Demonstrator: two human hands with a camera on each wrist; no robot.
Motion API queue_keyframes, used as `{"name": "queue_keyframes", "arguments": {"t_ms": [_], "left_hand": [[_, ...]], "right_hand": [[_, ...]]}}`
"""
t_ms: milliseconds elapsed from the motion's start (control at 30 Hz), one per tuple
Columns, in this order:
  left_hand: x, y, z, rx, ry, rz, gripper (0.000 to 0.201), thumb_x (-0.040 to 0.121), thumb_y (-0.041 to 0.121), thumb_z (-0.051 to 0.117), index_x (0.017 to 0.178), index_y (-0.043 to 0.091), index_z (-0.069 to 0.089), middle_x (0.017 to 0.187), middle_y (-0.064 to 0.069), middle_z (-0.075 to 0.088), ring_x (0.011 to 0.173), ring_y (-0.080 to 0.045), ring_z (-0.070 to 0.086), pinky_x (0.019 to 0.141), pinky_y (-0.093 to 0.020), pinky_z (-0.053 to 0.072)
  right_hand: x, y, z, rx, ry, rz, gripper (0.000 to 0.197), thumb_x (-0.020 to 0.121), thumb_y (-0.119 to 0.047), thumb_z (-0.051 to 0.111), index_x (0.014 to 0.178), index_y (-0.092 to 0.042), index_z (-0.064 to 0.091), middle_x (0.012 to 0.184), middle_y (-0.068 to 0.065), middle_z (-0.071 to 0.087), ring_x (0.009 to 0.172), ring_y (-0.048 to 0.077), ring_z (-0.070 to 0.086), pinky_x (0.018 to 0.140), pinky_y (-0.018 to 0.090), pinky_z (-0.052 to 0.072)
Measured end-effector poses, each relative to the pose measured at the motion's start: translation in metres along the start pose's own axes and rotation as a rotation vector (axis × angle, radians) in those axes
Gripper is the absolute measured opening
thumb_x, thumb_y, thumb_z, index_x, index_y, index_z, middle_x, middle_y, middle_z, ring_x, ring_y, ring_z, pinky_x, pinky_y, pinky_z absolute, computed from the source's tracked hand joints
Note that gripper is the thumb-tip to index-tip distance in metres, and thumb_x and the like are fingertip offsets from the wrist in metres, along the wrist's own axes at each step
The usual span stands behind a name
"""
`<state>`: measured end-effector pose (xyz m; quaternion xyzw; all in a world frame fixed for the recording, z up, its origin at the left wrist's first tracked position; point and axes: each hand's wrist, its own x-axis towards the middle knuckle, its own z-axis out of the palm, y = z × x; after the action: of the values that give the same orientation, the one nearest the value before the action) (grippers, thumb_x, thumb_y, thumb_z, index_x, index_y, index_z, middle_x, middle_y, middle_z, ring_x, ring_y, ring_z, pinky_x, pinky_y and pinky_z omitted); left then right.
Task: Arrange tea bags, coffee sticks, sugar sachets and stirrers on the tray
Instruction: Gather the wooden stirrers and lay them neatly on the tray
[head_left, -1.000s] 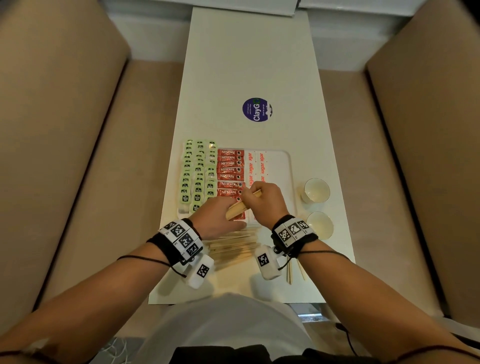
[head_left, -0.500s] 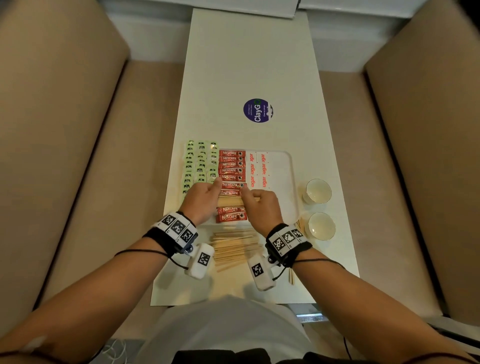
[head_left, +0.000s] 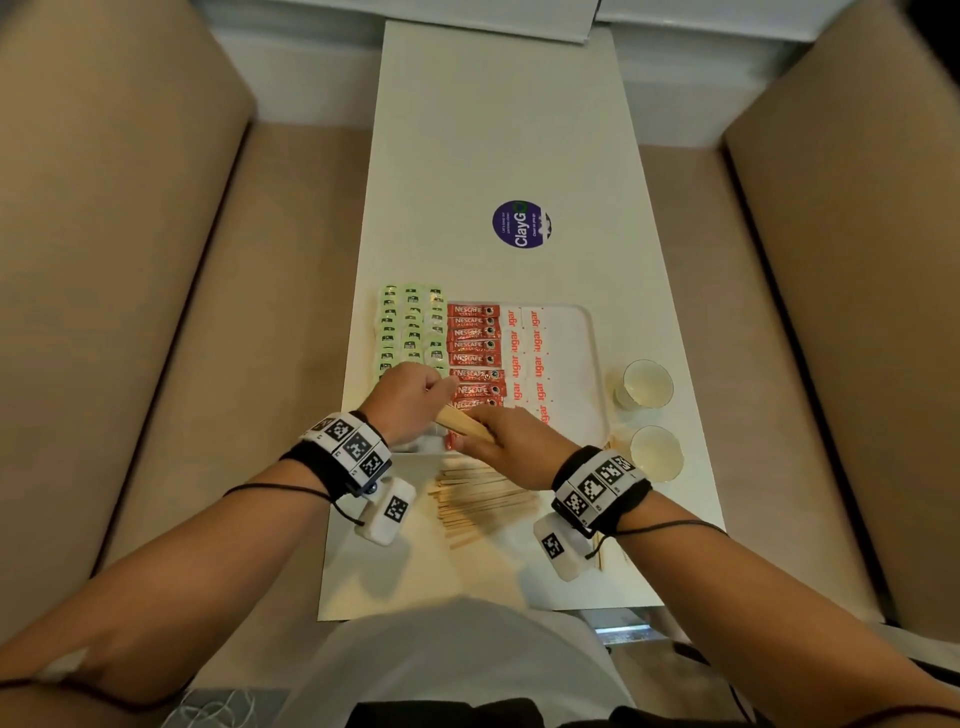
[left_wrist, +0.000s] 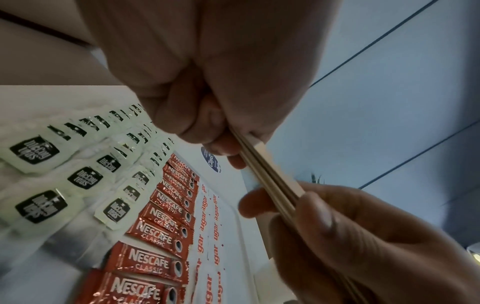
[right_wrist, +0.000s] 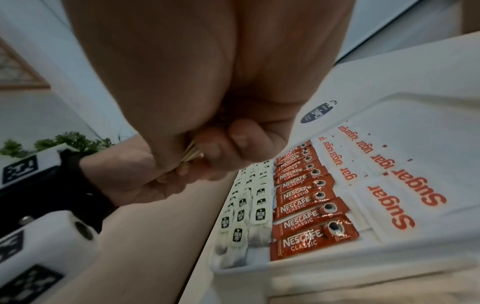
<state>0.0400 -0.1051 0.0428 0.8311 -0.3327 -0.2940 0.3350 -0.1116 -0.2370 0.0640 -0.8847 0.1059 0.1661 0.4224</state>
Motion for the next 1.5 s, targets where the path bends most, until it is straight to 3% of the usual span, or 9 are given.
{"name": "queue_keyframes", "arguments": {"t_ms": [267,400,533,667,833,933,1033,1233,1500], "left_hand": [[0.012,0.006,0.001,0.167,-0.131,0.062,0.064,0.104,0.050,0.036,0.064,0.005,0.056,0.057,-0.005,0.053,0.049,-0.019,0.046,0.054,-0.033,0.041],[0.036,0.024,0.006,0.350,-0.215,0.110,0.056,0.105,0.039,0.031,0.059,0.012,0.047,0.055,-0.005,0.042,0.049,-0.019,0.037,0.052,-0.033,0.037],[0.067,0.043,0.012,0.400,-0.315,0.166,0.050,0.107,0.034,0.031,0.062,0.015,0.043,0.054,0.000,0.036,0.048,-0.014,0.031,0.050,-0.031,0.033],[0.106,0.057,0.022,0.434,-0.375,0.208,0.055,0.107,0.043,0.029,0.062,0.015,0.044,0.057,-0.001,0.039,0.050,-0.016,0.036,0.054,-0.030,0.032],[0.152,0.082,0.035,0.394,-0.326,0.153,0.062,0.106,0.052,0.024,0.065,0.013,0.049,0.061,-0.002,0.051,0.056,-0.020,0.049,0.060,-0.032,0.036],[0.174,0.085,0.045,0.226,-0.160,0.016,0.062,0.105,0.057,0.019,0.085,0.012,0.057,0.080,-0.004,0.063,0.074,-0.025,0.060,0.073,-0.036,0.045],[0.188,0.078,0.057,0.281,-0.103,-0.075,0.045,0.105,0.050,0.030,0.101,0.014,0.057,0.090,-0.004,0.064,0.081,-0.024,0.060,0.073,-0.036,0.046],[0.200,0.060,0.079,0.414,-0.190,-0.097,0.018,0.099,0.033,0.054,0.113,0.022,0.057,0.096,0.002,0.065,0.082,-0.020,0.061,0.069,-0.031,0.046],[0.217,0.051,0.099,0.420,-0.226,-0.042,0.027,0.096,0.029,0.056,0.121,0.020,0.059,0.112,-0.003,0.066,0.095,-0.021,0.060,0.083,-0.035,0.052]], "right_hand": [[-0.010,-0.001,0.011,-0.102,0.026,0.050,0.019,0.108,-0.040,0.042,0.096,-0.026,0.046,0.074,-0.010,0.049,0.060,0.006,0.045,0.056,0.027,0.032],[-0.009,0.007,0.010,-0.036,0.045,0.106,0.021,0.108,-0.045,0.041,0.089,-0.035,0.044,0.073,-0.010,0.051,0.061,0.007,0.047,0.058,0.026,0.034],[-0.001,0.022,0.001,-0.054,0.017,0.191,0.044,0.104,-0.059,0.034,0.103,-0.018,0.050,0.082,0.000,0.059,0.068,0.017,0.054,0.068,0.039,0.047],[0.009,0.037,-0.021,-0.104,0.068,0.263,0.043,0.108,-0.052,0.030,0.104,-0.013,0.048,0.087,0.004,0.060,0.076,0.025,0.059,0.074,0.043,0.050],[0.028,0.067,-0.045,-0.015,0.196,0.359,0.042,0.108,-0.048,0.031,0.099,-0.010,0.048,0.079,0.004,0.059,0.067,0.024,0.056,0.065,0.040,0.047],[0.042,0.086,-0.063,0.037,0.250,0.458,0.040,0.108,-0.043,0.033,0.097,-0.008,0.048,0.077,0.005,0.057,0.062,0.021,0.052,0.055,0.034,0.038],[0.058,0.109,-0.078,0.074,0.293,0.573,0.040,0.108,-0.041,0.033,0.100,-0.006,0.050,0.081,0.006,0.057,0.066,0.022,0.054,0.056,0.034,0.038],[0.083,0.135,-0.086,0.018,0.216,0.653,0.032,0.108,-0.031,0.034,0.103,-0.005,0.053,0.107,0.016,0.062,0.095,0.036,0.063,0.083,0.043,0.054],[0.104,0.154,-0.079,-0.026,0.222,0.790,0.036,0.107,-0.039,0.037,0.104,-0.008,0.055,0.096,0.008,0.065,0.081,0.028,0.059,0.070,0.036,0.045]]}}
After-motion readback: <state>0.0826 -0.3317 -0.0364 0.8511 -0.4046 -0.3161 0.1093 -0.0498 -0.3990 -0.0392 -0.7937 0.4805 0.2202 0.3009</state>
